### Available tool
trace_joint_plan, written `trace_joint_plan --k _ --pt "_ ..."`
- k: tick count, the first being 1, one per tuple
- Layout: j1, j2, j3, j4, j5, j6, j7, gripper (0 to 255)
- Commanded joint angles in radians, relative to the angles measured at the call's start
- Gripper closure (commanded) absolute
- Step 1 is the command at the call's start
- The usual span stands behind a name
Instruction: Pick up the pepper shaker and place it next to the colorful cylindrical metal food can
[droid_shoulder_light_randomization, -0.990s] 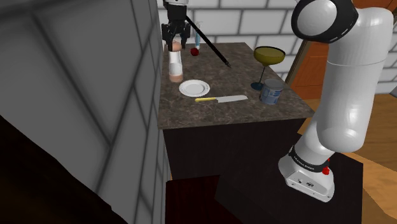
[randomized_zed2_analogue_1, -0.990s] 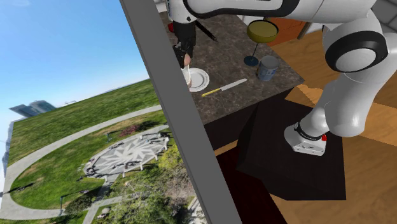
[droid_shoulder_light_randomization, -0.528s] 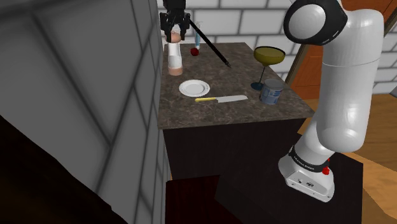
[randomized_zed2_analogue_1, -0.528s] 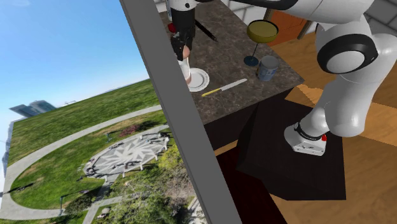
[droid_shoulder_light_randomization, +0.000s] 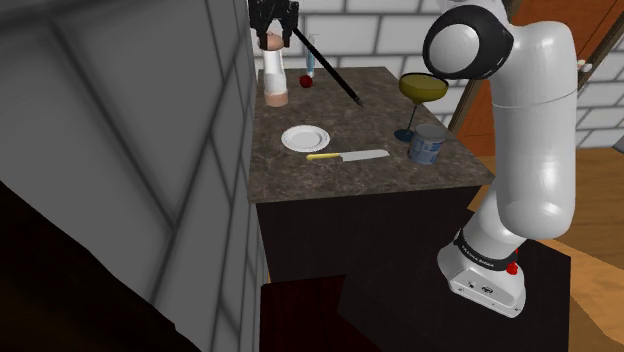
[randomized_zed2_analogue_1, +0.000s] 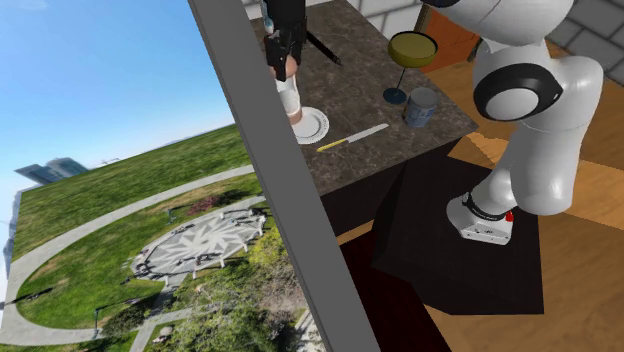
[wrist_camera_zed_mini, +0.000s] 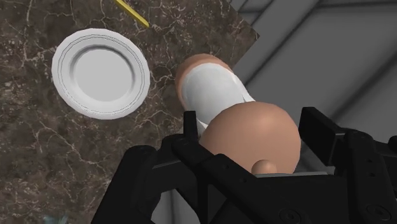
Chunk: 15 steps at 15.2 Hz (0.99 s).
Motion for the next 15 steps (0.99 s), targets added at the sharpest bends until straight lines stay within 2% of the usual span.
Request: trace_joint_plan --k 1,4,7,15 --pt "-0.008 -0.067 -0.005 -0.097 -0.001 0.028 -0.017 255" --pt "-0.031 -0.226 -0.020 -0.336 -0.005 0.103 -0.069 255" --pt "-0.055 -0.344 -0.038 -0.500 -0.010 0.143 -0.119 255" --pt "-0.121 -0.584 -0.101 -0.794 -0.036 0.182 -0.255 255"
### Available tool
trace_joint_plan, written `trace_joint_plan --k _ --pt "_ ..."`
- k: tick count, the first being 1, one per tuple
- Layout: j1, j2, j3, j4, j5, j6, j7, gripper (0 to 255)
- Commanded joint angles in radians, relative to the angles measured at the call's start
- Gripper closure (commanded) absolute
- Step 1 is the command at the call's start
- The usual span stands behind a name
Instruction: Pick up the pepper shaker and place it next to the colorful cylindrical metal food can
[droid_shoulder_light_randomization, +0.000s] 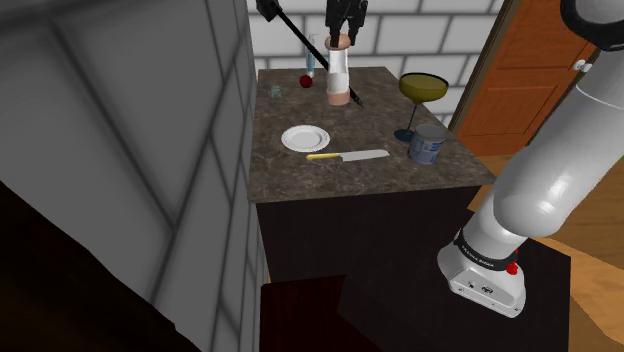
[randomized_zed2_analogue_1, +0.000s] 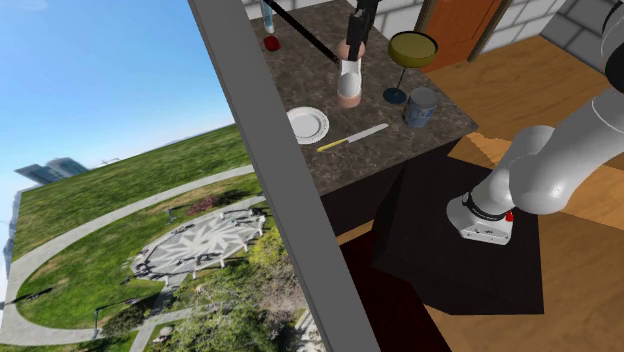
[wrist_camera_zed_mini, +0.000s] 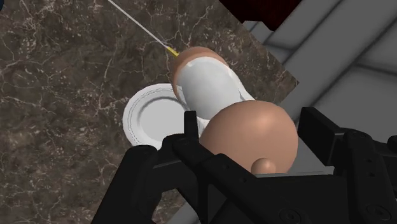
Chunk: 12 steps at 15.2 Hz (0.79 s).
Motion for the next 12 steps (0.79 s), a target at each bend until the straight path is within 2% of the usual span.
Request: trace_joint_plan --k 1,12 --pt "-0.021 -0.061 -0.022 -0.069 -0.010 0.004 -0.044 255" --pt "-0.113 -0.277 -0.144 -0.272 -0.088 -0.022 -0.251 255"
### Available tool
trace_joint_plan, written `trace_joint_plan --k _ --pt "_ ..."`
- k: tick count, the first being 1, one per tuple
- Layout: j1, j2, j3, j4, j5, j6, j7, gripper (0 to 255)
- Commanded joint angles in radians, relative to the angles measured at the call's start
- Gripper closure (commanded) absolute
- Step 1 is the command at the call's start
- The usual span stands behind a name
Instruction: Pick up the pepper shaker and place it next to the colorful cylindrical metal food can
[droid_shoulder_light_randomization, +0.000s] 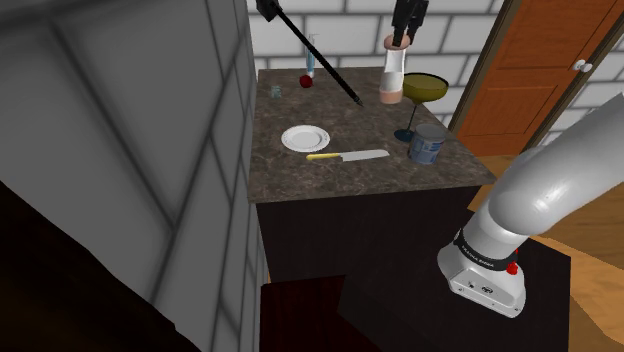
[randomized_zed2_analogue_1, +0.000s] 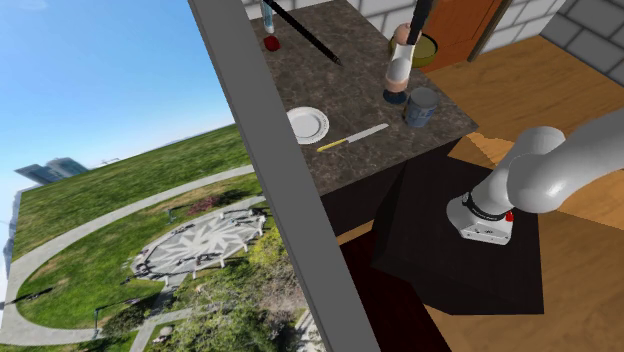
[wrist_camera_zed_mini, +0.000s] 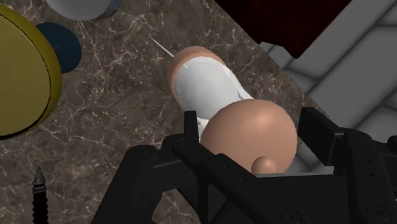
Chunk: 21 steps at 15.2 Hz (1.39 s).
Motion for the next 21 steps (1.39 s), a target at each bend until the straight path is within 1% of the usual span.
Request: trace_joint_plan --k 1,7,21 --pt "-0.016 -0.032 -0.024 -0.029 -0.017 -0.004 -0.039 255" --pt "-0.064 -0.096 -0.104 -0.068 -0.072 -0.030 -0.160 255" --pt "-0.076 -0.144 -0.110 -0.299 -0.090 0.155 -0.161 255"
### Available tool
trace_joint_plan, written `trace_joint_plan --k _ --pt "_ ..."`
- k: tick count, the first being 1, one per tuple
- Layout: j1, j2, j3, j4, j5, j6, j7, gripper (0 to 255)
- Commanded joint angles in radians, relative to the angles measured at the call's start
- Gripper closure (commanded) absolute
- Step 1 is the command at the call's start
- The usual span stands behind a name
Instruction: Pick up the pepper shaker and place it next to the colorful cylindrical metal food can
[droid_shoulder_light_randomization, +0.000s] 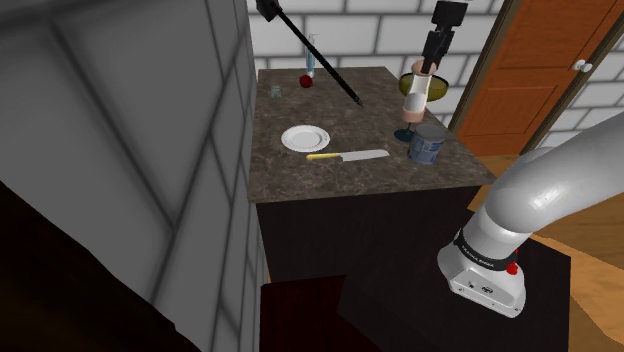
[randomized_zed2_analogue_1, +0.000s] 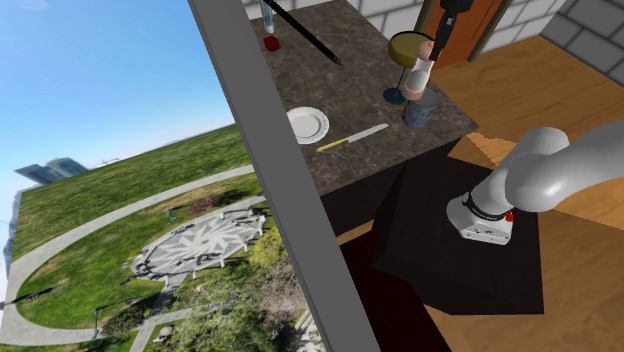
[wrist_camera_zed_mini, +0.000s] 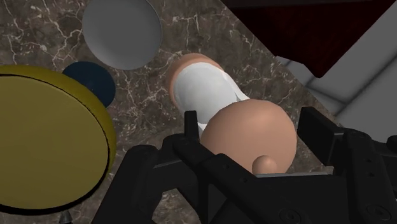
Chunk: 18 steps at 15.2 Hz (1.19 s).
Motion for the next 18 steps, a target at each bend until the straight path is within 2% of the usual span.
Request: trace_joint_plan --k 1,18 --pt "-0.001 -0.006 0.000 -0.031 -0.002 0.026 0.001 255" --pt "-0.011 -0.001 -0.024 -0.255 -0.015 0.254 -0.013 255"
